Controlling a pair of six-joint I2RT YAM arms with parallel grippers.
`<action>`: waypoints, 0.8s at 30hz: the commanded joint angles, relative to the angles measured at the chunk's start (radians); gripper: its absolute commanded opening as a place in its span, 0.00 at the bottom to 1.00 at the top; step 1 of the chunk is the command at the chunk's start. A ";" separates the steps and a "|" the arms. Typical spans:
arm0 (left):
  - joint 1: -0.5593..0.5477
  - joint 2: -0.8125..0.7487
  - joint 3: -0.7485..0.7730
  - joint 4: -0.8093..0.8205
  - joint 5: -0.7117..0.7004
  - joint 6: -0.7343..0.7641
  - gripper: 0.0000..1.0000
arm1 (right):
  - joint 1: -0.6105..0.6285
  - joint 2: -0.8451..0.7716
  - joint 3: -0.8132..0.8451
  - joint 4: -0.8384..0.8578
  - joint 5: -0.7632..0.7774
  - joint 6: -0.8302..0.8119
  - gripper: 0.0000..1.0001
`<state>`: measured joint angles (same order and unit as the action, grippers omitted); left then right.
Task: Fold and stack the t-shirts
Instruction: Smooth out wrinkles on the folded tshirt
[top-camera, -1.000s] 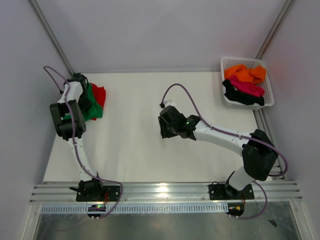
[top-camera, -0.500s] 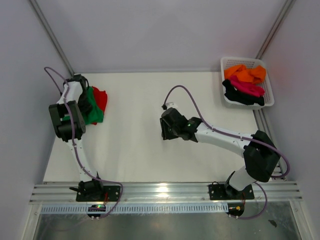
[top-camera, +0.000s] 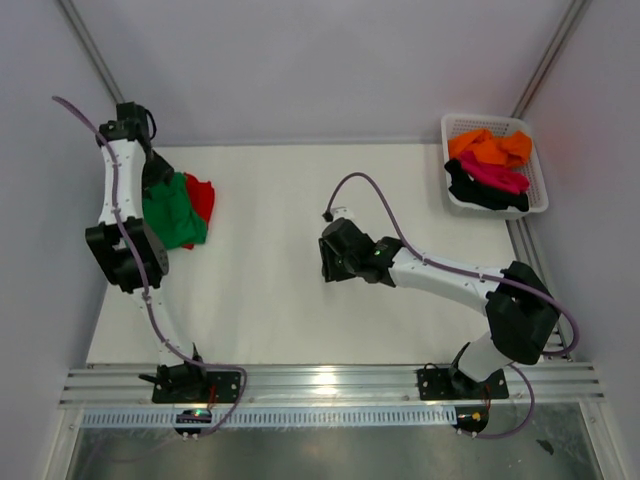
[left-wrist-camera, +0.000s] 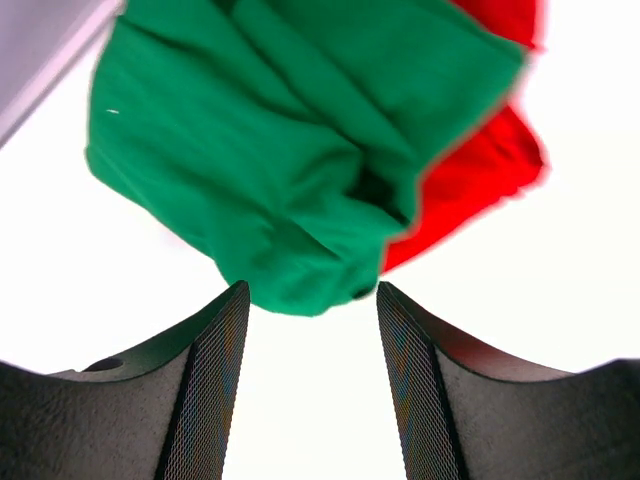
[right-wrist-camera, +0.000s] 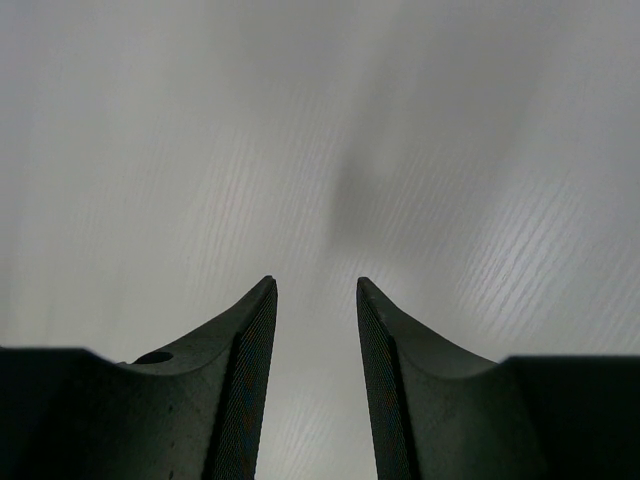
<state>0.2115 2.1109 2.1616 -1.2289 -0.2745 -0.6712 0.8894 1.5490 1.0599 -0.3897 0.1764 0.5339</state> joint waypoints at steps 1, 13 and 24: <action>-0.012 -0.113 0.014 0.011 0.185 0.065 0.57 | 0.008 -0.004 0.018 0.049 0.027 0.012 0.42; -0.106 -0.411 -0.143 0.241 0.409 0.140 0.63 | 0.006 0.033 0.167 -0.008 0.138 -0.100 0.42; -0.106 -0.653 -0.305 0.330 0.419 0.133 0.64 | 0.006 0.042 0.137 0.017 0.101 -0.081 0.42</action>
<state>0.1013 1.5181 1.9003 -0.9794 0.1085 -0.5438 0.8902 1.5867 1.1950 -0.4004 0.2687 0.4541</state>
